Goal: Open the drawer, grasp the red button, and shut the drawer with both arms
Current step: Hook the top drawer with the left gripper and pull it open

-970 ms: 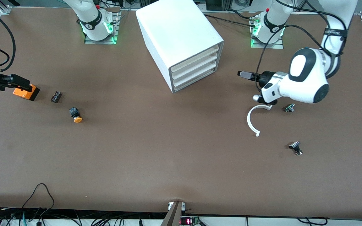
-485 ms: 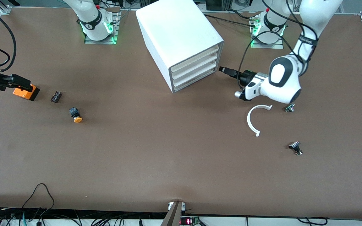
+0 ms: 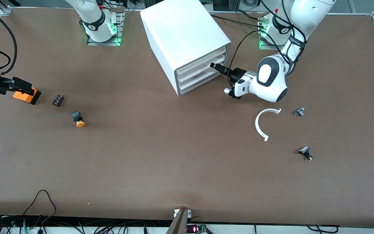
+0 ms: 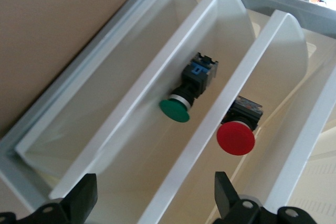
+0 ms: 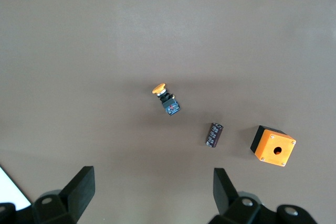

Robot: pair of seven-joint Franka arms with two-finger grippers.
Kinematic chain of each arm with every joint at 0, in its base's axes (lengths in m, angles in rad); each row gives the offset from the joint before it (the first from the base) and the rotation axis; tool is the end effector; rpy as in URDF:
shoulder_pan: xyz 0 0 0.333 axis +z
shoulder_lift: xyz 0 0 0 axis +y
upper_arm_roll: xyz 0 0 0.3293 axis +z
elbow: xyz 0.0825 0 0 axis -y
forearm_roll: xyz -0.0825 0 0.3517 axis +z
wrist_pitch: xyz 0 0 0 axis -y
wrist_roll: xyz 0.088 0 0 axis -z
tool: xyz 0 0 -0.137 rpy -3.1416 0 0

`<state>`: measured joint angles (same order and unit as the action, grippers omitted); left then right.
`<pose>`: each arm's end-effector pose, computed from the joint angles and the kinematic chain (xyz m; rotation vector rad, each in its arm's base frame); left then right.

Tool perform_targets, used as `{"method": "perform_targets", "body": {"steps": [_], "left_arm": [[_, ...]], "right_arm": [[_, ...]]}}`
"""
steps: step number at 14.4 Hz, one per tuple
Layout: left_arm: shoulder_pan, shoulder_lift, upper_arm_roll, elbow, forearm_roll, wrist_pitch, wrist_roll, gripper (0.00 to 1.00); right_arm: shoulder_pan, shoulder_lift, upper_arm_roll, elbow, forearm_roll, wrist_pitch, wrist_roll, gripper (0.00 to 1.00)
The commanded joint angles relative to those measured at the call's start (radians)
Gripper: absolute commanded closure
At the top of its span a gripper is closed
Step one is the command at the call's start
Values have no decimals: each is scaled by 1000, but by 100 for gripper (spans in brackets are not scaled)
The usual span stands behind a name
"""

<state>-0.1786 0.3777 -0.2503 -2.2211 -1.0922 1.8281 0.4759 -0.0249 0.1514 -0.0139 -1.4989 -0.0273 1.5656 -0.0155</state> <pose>0.3880 -0.2863 0.2356 2.0276 -0.1636 -0.7768 0.5639 -0.0251 0.5565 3.1115 -0.0346 -0.1330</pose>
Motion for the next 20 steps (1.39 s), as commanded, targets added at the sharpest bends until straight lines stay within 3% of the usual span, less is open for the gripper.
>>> {"method": "perform_targets", "body": {"steps": [1, 2, 5, 6, 8, 12, 17, 20], "left_arm": [[1, -5, -21, -20, -66, 14, 30, 5], [-1, -5, -35, -20, -77, 32, 30, 9], [-7, -5, -108, -46, -112, 144, 30, 32], [-7, -3, -112, -48, -112, 160, 30, 47], [-7, -2, -112, -51, -110, 160, 33, 100], [1, -3, -89, -42, -95, 161, 32, 100], [5, -6, 61, 20, -92, 161, 29, 100], [10, -3, 126, 96, 30, 163, 18, 100]], "right_arm": [[-3, 4, 3, 9, 14, 4, -14, 0], [-3, 4, 3, 9, 10, 4, -14, 0], [-1, 4, 8, 11, 6, 4, -14, 0], [0, 4, 8, 11, 4, 4, -14, 0], [2, 4, 9, 11, 3, 4, -12, 0], [2, 4, 9, 9, 10, 25, -8, 0], [-1, 17, 8, 8, 15, 21, -14, 0], [63, 68, 11, 11, 12, 27, -5, 0]]}}
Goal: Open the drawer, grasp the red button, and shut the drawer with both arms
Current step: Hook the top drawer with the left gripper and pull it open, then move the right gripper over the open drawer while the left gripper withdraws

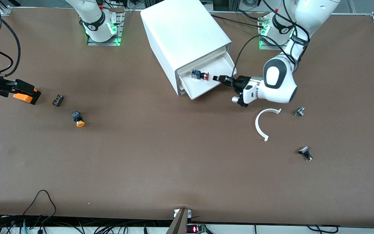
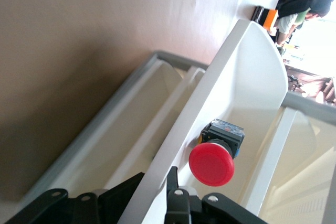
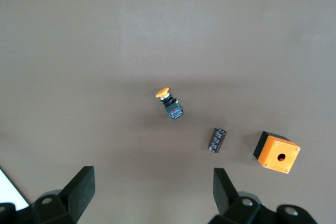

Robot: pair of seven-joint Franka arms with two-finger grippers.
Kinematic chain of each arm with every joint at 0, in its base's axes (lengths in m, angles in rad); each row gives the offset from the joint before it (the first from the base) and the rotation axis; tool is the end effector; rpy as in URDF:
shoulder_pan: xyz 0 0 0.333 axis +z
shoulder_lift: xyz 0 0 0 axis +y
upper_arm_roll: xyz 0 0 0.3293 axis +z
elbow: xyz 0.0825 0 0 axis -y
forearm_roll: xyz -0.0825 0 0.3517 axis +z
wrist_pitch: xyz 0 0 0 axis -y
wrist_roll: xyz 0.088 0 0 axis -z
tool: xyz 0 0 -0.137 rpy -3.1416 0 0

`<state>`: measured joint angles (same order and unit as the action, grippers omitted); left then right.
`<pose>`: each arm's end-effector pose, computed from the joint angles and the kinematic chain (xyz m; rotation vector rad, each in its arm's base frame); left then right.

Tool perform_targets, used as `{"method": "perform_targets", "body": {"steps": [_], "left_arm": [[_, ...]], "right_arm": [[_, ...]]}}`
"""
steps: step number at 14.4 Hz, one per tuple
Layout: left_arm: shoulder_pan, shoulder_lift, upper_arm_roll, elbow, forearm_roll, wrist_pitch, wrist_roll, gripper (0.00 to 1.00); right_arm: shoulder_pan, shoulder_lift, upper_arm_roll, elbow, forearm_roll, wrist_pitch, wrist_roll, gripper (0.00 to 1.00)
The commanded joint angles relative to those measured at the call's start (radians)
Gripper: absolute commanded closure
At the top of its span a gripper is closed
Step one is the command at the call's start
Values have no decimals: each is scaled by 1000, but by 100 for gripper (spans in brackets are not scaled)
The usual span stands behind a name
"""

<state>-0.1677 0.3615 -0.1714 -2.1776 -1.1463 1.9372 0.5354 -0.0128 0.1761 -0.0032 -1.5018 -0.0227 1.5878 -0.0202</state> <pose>0.4461 -0.2504 0.2461 2.0885 -0.0821 -0.5113 0.5726 -0.0121 0.5429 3.1168 0.0088 -0.1411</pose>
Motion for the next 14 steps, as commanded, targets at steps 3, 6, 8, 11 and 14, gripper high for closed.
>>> {"method": "perform_targets", "body": {"steps": [3, 6, 8, 11, 14], "left_arm": [[0, 14, 85, 82, 92, 77, -41, 100], [8, 13, 89, 91, 92, 130, -43, 52], [19, 4, 89, 94, 89, 141, -43, 0], [22, 1, 116, 136, 106, 167, -43, 0], [34, -4, 147, 218, 316, 171, -75, 0]], "right_arm": [[121, 77, 0, 15, 3, 55, -1, 0], [193, 95, 2, 11, 6, 78, -10, 0], [261, 103, 2, 14, 9, 104, -9, 0], [365, 102, 12, 18, 13, 164, -20, 0], [392, 97, 93, 21, 12, 196, -58, 0]]}}
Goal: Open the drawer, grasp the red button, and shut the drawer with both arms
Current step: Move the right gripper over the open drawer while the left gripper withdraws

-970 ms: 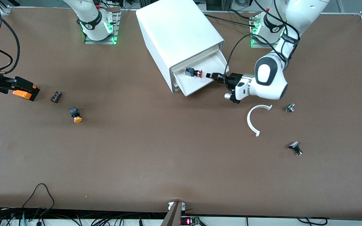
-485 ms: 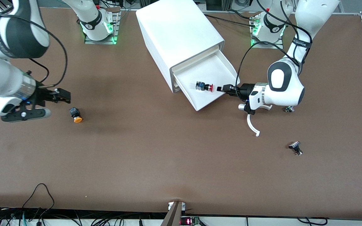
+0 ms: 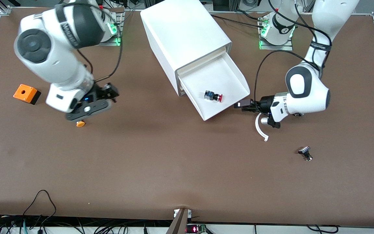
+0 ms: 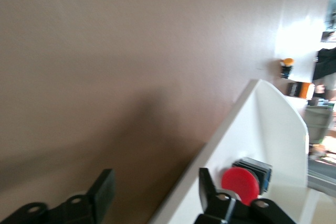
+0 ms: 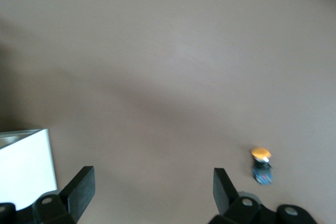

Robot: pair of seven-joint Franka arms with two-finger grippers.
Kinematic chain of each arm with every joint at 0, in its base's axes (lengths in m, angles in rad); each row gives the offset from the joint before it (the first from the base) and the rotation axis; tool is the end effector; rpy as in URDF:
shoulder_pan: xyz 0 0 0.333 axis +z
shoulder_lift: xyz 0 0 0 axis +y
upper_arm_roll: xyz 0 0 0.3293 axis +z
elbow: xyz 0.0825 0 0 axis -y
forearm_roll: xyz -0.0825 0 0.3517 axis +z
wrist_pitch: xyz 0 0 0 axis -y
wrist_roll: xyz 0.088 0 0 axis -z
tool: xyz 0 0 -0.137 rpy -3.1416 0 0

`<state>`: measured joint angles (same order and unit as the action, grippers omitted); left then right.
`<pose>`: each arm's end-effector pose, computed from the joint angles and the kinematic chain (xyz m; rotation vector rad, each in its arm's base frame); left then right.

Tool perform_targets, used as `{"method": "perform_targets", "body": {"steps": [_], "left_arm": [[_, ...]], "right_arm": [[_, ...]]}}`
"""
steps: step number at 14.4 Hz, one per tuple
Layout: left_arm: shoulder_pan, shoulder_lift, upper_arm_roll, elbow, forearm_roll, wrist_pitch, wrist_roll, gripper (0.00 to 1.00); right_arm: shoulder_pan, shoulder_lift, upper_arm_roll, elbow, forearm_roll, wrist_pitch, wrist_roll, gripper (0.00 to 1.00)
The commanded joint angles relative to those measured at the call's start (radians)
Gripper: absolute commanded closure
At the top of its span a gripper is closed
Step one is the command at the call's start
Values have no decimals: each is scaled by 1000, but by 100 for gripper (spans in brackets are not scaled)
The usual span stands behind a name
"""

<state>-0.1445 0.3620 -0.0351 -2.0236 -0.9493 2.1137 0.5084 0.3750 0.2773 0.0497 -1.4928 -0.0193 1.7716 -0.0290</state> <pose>0.5456 -0.1578 0.2783 2.3637 -0.0665 -0.1562 0.5661 0.2497 0.5017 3.0557 0.7084 0.0045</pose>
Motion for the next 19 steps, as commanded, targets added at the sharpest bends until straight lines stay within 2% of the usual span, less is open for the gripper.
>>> {"method": "perform_targets", "body": {"steps": [1, 3, 5, 7, 9, 12, 15, 19], "left_arm": [[25, -18, 11, 87, 195, -14, -74, 0], [66, -52, 11, 140, 366, -59, -119, 0], [95, -84, 11, 193, 486, -150, -184, 0], [108, -110, 9, 253, 599, -239, -263, 0], [117, -133, 9, 311, 673, -323, -283, 0], [143, -147, 9, 411, 774, -463, -283, 0], [145, -162, 0, 437, 875, -494, -292, 0], [145, -163, -3, 437, 885, -491, -327, 0]], "right_arm": [[4, -4, 79, 13, 9, 26, -70, 0], [4, 3, 165, 13, 9, 86, -127, 0], [15, 43, 241, 14, 6, 173, -195, 0], [73, 81, 256, 49, -4, 239, -262, 0], [125, 152, 257, 159, 1, 210, -311, 0], [191, 223, 274, 238, 31, 173, -330, 0], [251, 243, 280, 246, 33, 175, -350, 0], [265, 313, 277, 289, 36, 172, -503, 0]]}}
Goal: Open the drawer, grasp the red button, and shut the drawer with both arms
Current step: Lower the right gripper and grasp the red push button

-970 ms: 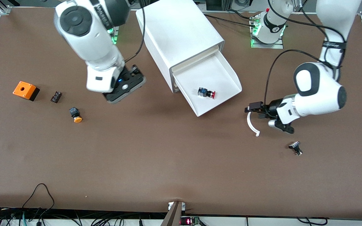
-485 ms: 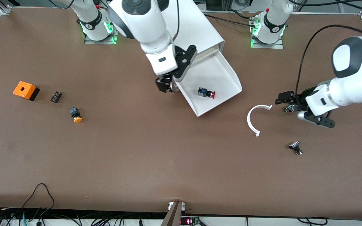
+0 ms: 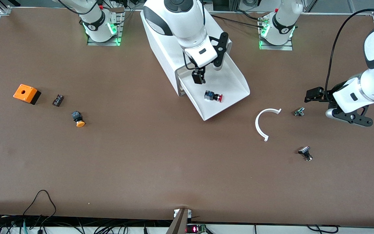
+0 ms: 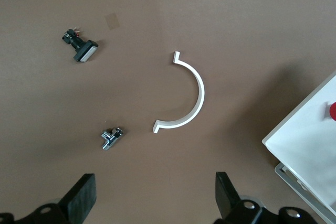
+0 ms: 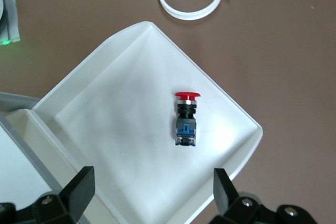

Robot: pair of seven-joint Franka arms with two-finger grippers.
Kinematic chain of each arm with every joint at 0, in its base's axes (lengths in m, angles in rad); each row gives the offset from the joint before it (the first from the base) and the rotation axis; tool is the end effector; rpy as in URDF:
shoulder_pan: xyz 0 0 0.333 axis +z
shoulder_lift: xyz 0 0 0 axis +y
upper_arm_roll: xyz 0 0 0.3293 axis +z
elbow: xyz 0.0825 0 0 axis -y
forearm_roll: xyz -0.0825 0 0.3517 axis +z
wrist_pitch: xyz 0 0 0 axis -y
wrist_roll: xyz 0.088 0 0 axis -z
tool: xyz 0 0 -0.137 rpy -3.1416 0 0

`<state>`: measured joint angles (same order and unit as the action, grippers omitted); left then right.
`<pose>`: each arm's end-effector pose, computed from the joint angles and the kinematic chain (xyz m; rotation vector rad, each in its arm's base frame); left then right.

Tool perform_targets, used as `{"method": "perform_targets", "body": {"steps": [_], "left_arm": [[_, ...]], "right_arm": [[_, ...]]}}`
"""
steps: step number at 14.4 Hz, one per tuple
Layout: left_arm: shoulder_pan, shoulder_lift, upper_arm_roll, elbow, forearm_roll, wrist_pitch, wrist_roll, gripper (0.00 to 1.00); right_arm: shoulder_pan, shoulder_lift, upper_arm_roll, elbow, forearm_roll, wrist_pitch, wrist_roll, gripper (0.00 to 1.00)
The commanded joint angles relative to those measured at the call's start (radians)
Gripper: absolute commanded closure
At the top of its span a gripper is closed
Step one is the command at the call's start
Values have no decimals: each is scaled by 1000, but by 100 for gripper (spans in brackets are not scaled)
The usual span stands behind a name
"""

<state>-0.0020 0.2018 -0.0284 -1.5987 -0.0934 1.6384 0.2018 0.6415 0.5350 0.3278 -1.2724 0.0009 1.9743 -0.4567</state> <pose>0.5723 -0.0284 0.4906 3.0032 -0.3289 -0.2317 0.4423 0.5515 0.4665 -2.2712 -1.8493 -0.2157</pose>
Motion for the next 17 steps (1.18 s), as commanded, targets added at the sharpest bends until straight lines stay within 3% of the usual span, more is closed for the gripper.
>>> {"method": "perform_targets", "body": {"steps": [1, 9, 17], "left_arm": [[2, -2, -10, 11, 29, -14, -19, 0], [11, 2, -8, 11, 12, -14, -2, 0], [24, 10, -1, 6, -167, -51, 1, 0]], "right_arm": [[-2, 69, -1, 68, 14, -29, -76, 0], [27, 187, -7, 67, -15, 47, -74, 0], [41, 256, -29, 64, -42, 153, -79, 0]]}}
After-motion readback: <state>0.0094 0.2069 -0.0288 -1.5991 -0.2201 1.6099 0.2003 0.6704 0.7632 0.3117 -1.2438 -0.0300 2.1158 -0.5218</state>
